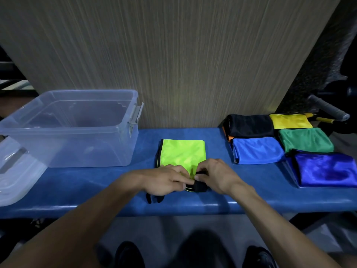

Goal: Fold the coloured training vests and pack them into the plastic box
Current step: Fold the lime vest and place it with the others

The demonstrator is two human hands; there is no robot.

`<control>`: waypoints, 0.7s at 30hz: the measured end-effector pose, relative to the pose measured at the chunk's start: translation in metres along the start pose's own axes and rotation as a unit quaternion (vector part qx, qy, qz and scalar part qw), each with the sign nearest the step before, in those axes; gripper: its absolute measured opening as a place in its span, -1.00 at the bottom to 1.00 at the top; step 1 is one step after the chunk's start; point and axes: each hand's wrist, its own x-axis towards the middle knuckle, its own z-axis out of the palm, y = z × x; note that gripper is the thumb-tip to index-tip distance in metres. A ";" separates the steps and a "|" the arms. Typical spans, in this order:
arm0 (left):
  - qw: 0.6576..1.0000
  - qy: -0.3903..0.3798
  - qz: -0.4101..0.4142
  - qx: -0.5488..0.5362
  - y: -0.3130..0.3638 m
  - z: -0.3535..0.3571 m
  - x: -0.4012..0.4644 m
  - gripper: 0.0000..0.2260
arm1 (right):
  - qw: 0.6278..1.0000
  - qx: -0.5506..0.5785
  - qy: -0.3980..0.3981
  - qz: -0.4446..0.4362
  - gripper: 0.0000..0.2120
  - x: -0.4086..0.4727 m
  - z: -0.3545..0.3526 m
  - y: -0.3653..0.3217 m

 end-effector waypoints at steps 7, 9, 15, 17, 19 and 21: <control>0.978 0.110 0.007 -0.177 -0.013 0.005 -0.015 -0.64 | 0.997 0.035 0.075 0.003 -0.72 0.002 0.009 0.002; 0.948 0.199 0.019 -0.246 -0.018 0.005 -0.023 -0.68 | 0.996 0.013 0.082 -0.017 -0.74 0.001 0.013 -0.003; 0.962 0.229 -0.089 -0.119 -0.030 -0.005 -0.076 -0.71 | 0.986 -0.119 0.084 -0.074 -0.78 -0.002 0.020 -0.009; 0.975 0.139 -0.167 -0.056 -0.026 0.003 -0.084 -0.54 | 0.976 -0.170 0.084 -0.103 -0.75 -0.006 0.020 -0.013; 0.971 0.128 -0.201 0.023 -0.014 0.016 -0.082 -0.48 | 0.968 -0.197 0.086 -0.126 -0.76 -0.013 0.019 -0.019; 0.961 0.156 -0.210 0.095 -0.005 0.026 -0.076 -0.59 | 0.962 -0.218 0.084 -0.141 -0.72 -0.021 0.017 -0.029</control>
